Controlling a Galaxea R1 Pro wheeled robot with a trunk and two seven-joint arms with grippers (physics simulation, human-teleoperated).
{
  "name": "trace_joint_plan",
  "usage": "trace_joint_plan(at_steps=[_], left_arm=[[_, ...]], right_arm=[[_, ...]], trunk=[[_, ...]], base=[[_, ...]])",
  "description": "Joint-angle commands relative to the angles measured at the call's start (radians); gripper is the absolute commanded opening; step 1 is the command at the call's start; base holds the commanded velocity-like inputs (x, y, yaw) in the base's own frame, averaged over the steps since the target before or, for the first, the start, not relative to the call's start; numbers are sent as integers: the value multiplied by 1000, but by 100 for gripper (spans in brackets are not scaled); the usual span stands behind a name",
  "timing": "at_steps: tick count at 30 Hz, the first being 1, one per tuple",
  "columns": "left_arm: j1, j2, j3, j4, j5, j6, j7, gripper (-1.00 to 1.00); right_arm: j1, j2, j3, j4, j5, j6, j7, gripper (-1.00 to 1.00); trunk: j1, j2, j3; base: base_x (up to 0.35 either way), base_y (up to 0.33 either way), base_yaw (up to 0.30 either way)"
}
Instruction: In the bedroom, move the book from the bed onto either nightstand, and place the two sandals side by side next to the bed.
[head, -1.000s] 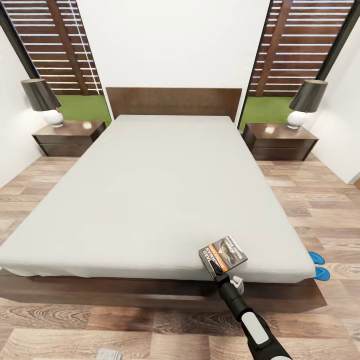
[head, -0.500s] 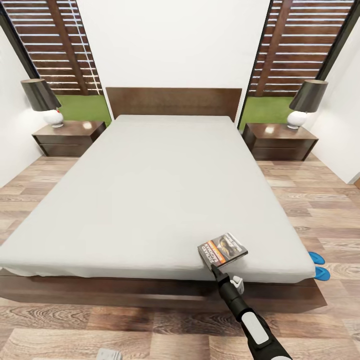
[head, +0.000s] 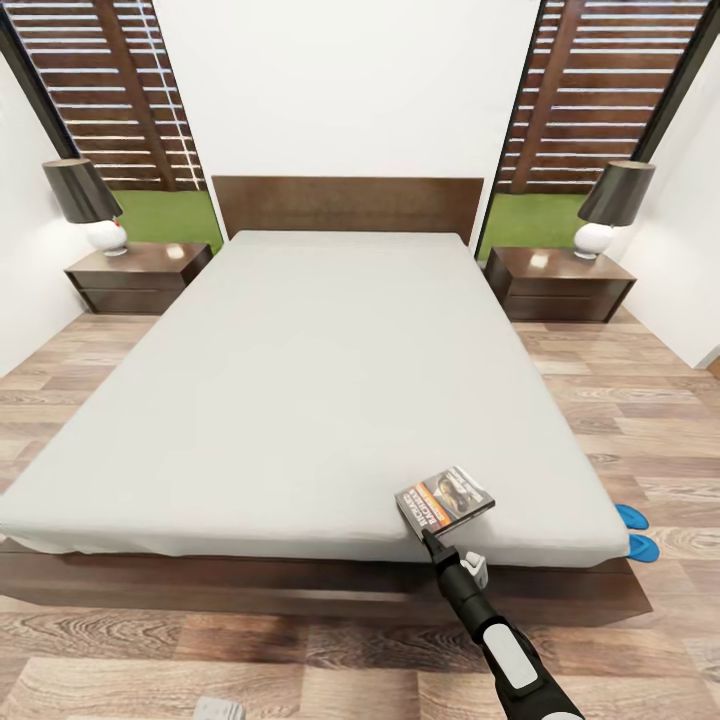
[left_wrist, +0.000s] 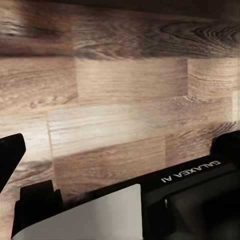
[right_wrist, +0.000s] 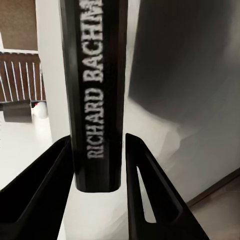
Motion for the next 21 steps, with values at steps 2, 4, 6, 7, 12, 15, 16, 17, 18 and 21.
trace_joint_plan(at_steps=[2, 4, 6, 7, 12, 15, 16, 17, 18, 21], left_arm=[[0, 0, -8, 1, 7, -4, -2, 100], [0, -1, -8, 1, 6, -4, -2, 100], [0, -1, -8, 1, 5, -4, -2, 100], [0, -1, -8, 1, 5, -4, -2, 100], [0, -1, -8, 1, 5, -4, -2, 100], [0, -1, -8, 1, 5, -4, -2, 100], [0, -1, -8, 1, 5, -4, -2, 100], [0, -1, -8, 1, 5, -4, -2, 100], [0, -1, -8, 1, 5, -4, -2, 100], [0, -1, -8, 1, 5, -4, -2, 100]], right_arm=[[-1, 1, -5, 0, -7, 10, 3, -100], [-1, 1, -5, 0, -7, 10, 3, -100], [-1, 1, -5, 0, -7, 10, 3, -100], [-1, 1, -5, 0, -7, 10, 3, -100], [-1, 1, -5, 0, -7, 10, 3, -100], [-1, 1, -5, 0, -7, 10, 3, -100], [-1, 1, -5, 0, -7, 10, 3, -100], [-1, 1, -5, 0, -7, 10, 3, -100], [-1, 1, -5, 0, -7, 10, 3, -100], [-1, 1, -5, 0, -7, 10, 3, -100]], trunk=[[-8, 14, 6], [-16, 28, 12], [-23, 42, 18], [-27, 49, 21], [-46, 84, 37], [-58, 105, 46], [-62, 112, 50], [-65, 119, 53], [-69, 126, 56], [-81, 147, 65]], base=[[0, 0, 0], [0, 0, 0], [0, 0, 0], [0, 0, 0], [0, 0, 0], [0, 0, 0], [0, 0, 0], [0, 0, 0], [0, 0, 0], [0, 0, 0]])
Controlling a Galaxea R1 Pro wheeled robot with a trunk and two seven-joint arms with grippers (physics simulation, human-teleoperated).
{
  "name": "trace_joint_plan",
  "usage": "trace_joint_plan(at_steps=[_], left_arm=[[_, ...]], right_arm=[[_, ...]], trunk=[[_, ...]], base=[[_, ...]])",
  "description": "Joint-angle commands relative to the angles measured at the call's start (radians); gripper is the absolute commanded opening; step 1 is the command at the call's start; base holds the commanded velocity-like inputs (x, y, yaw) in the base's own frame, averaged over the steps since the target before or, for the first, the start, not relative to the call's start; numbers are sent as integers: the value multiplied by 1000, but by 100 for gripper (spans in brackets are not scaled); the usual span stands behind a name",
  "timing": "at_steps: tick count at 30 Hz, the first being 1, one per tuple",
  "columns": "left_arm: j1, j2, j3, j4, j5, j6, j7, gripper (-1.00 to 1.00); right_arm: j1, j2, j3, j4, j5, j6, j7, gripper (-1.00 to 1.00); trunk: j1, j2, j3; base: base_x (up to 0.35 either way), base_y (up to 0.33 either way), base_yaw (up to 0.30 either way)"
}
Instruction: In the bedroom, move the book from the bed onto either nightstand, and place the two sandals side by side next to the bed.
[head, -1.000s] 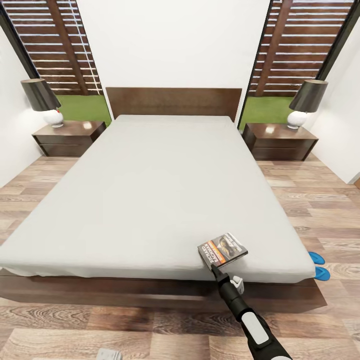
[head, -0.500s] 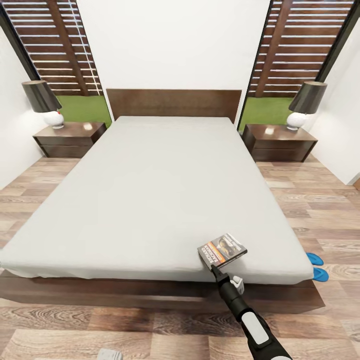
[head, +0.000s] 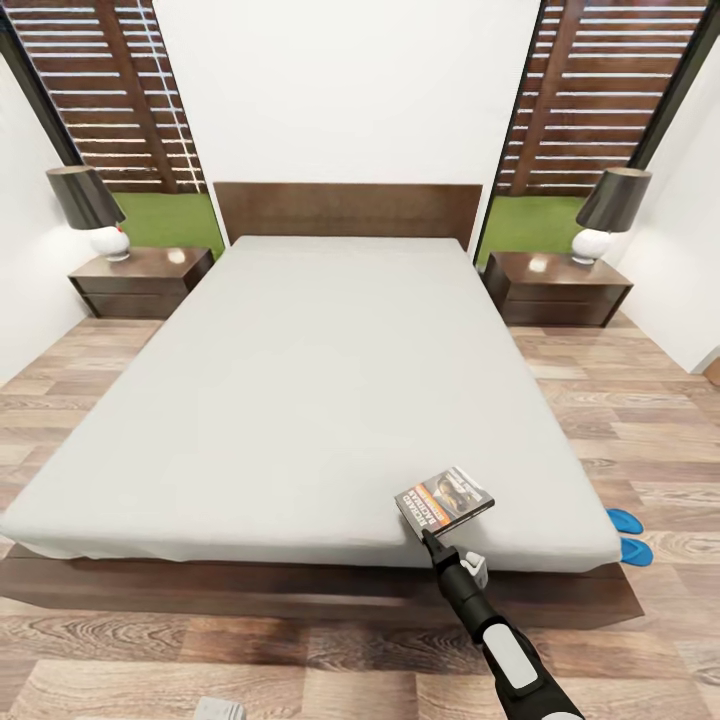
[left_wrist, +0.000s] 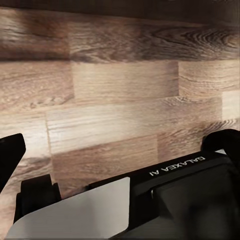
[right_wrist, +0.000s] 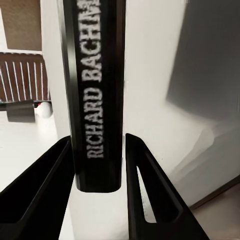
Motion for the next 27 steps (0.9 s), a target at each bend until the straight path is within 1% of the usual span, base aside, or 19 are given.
trace_joint_plan(at_steps=[1, 15, 17, 20, 21, 22, 24, 25, 27], left_arm=[[0, 0, -8, 1, 7, -4, -2, 100], [0, 0, -8, 1, 8, -2, -7, 100], [0, 0, -8, 1, 8, -1, -7, 100], [0, 0, -8, 1, 8, -1, -7, 100], [0, 0, -8, 1, 8, -1, -7, 100], [0, 0, -8, 1, 8, -1, -7, 100], [0, 0, -8, 1, 8, -1, -7, 100], [0, 0, -8, 1, 8, -1, -7, 100], [0, 0, -8, 1, 8, -1, -7, 100]], right_arm=[[-1, 1, -5, 0, -7, 10, 4, -100], [-1, 1, 0, 0, -4, 20, 6, -100], [-1, 1, 21, 0, -4, 20, 7, -100], [-1, 1, 90, -2, -4, 15, 7, -100], [-1, 1, 108, -2, -4, 13, 7, -100], [-1, 0, 120, -4, -4, 13, 7, -100], [-1, 1, 133, -6, -3, 12, 7, -100], [-1, 1, 149, -8, -3, 12, 7, -100], [-1, 1, 169, -9, -2, 12, 8, -100]], trunk=[[-4, 7, 3], [-58, 105, 46], [-65, 119, 53], [-77, 140, 62], [-81, 147, 65], [-85, 154, 68], [-92, 168, 75], [-96, 175, 78], [-104, 189, 84]], base=[[0, 0, 0], [0, 0, 0], [0, 0, 0], [0, 0, 0], [0, 0, 0], [0, 0, 0], [0, 0, 0], [0, 0, 0], [0, 0, 0]])
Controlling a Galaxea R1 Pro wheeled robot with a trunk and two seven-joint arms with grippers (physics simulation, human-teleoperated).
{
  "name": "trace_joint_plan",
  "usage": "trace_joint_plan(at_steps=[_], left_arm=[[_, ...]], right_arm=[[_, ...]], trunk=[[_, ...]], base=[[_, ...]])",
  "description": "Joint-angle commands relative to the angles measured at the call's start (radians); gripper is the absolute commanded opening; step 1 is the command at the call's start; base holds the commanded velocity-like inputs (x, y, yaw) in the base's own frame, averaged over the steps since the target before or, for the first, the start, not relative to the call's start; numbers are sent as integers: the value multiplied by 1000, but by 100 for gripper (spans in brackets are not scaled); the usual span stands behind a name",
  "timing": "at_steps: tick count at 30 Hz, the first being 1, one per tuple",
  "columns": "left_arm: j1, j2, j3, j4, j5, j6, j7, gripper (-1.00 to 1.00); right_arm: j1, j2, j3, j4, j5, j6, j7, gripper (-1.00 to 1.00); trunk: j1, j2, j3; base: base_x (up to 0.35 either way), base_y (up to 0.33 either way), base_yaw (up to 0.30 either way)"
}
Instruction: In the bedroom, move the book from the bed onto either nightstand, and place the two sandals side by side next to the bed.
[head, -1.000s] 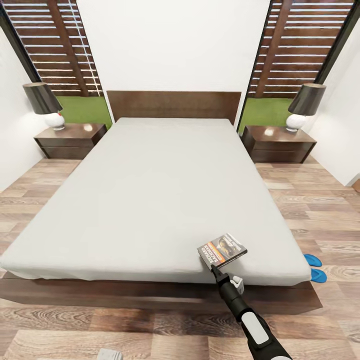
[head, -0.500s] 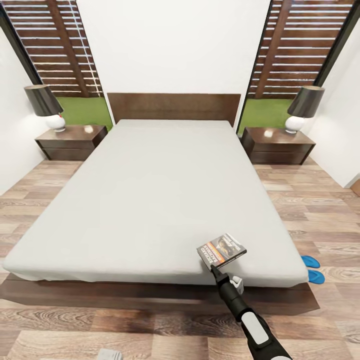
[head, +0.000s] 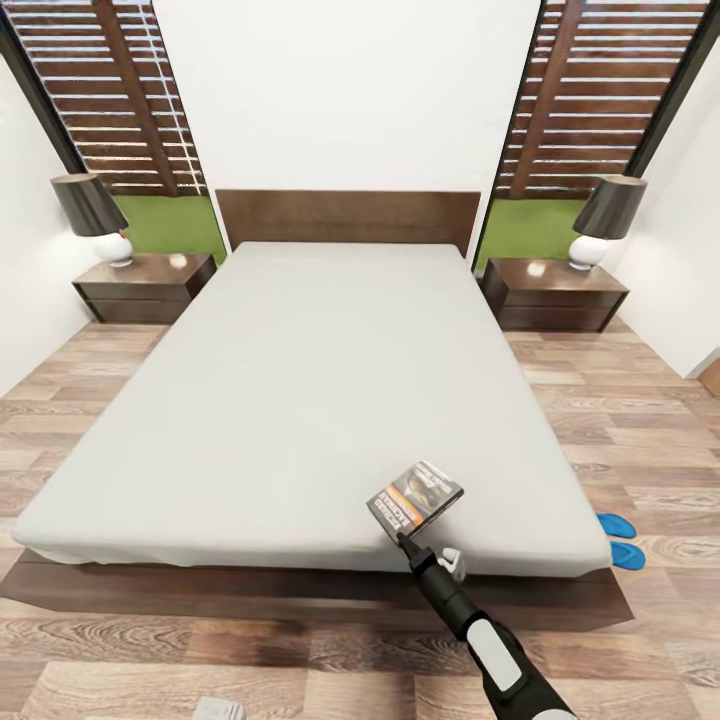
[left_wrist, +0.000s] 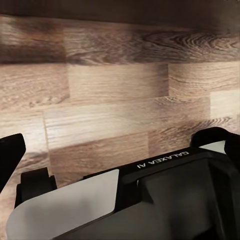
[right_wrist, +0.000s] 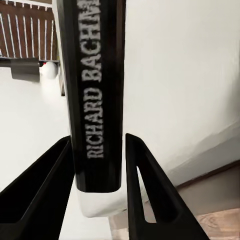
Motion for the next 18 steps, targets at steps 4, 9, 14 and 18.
trace_joint_plan(at_steps=[4, 9, 14, 18], left_arm=[[0, 0, -8, 1, 6, -4, -2, 100], [0, 0, -8, 1, 6, -4, -2, 100], [0, 0, -8, 1, 6, -4, -3, 100], [0, 1, -7, 1, 6, -4, -3, 100]], right_arm=[[-1, 0, 74, -5, -8, 11, 6, -100], [-1, -1, 125, -50, -8, 17, 5, -100], [-1, -2, 175, -69, -8, 20, 5, -100], [-1, -2, 188, -86, -8, 21, 5, -100]], trunk=[[-15, 28, 12], [-35, 63, 28], [-54, 98, 43], [-69, 126, 56]], base=[[0, 0, 0], [0, 0, 0], [0, 0, 0], [0, 0, 0]])
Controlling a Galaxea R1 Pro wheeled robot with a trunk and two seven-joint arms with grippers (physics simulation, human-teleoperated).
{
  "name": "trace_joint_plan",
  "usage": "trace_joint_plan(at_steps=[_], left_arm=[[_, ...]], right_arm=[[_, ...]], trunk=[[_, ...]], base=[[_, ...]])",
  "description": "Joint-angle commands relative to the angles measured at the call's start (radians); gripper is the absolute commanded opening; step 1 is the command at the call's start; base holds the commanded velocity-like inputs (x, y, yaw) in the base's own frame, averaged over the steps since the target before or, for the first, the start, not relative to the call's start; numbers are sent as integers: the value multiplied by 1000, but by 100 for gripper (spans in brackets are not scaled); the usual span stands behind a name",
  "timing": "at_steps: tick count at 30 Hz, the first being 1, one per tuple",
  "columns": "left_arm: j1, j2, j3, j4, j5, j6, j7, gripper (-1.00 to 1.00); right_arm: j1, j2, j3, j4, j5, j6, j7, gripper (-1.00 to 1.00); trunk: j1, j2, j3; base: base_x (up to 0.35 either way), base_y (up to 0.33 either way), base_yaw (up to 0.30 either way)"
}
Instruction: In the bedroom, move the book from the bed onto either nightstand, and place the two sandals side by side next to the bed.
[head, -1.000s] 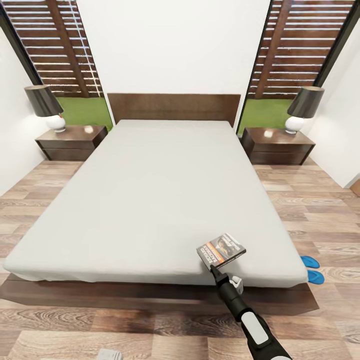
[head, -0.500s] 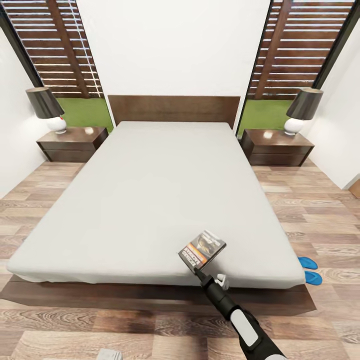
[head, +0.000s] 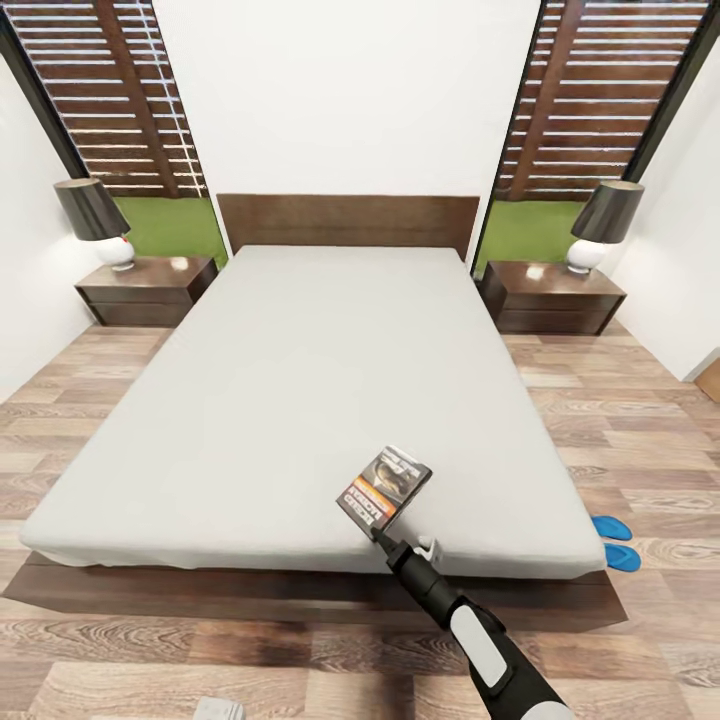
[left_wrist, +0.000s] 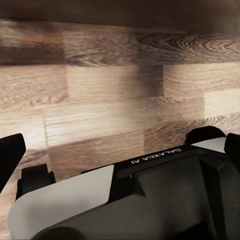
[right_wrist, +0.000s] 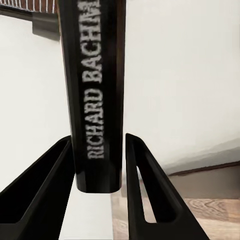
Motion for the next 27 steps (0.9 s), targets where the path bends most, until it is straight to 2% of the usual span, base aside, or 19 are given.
trace_joint_plan(at_steps=[1, 6, 9, 10, 12, 14, 17, 19, 21, 25, 27], left_arm=[[0, 1, -8, 1, 7, -5, -3, 100], [0, 7, -1, 1, 9, -5, -5, 100], [0, 30, 2, 1, 34, -5, -14, 100], [0, 39, 2, 1, 50, -5, -32, 100], [0, 60, 2, 1, 109, -4, -150, 100], [0, 71, 1, 2, 127, -3, -217, 100], [0, 77, -1, 1, 135, -3, -253, 100], [0, 78, -2, 1, 137, -4, -264, 100], [0, 79, -3, 1, 137, -4, -272, 100], [0, 77, -6, 1, 131, -5, -277, 100], [0, 74, -6, 1, 110, -5, -277, 100]], right_arm=[[0, 0, 7, -2, -10, 9, 1, -100], [0, 0, 41, -27, -10, 10, 0, -100], [0, 0, 48, -40, -10, 14, 0, -100], [0, 0, 49, -42, -10, 14, 0, -100], [0, -1, 55, -44, -9, 35, 1, -100], [0, -7, 62, -45, -8, 82, 1, -100], [0, -23, 70, -55, -7, 149, 1, -100], [0, -42, 80, -83, -7, 187, 1, -100], [1, -70, 107, -111, -7, 207, 2, -100], [2, -141, 207, -135, -7, 220, 13, -100], [3, -181, 239, -136, -7, 221, 44, -100]], trunk=[[-4, 7, 3], [-23, 42, 18], [-35, 63, 28], [-38, 70, 31], [-46, 84, 37], [-54, 98, 43], [-65, 119, 53], [-73, 133, 59], [-81, 147, 65], [-96, 175, 78], [-104, 189, 84]], base=[[0, 0, 0], [0, 0, 0], [0, 0, 0], [0, 0, 0], [0, 0, 0], [0, 0, 0], [0, 0, 0], [0, 0, 0], [0, 0, 0], [0, 0, 0], [0, 0, 0]])
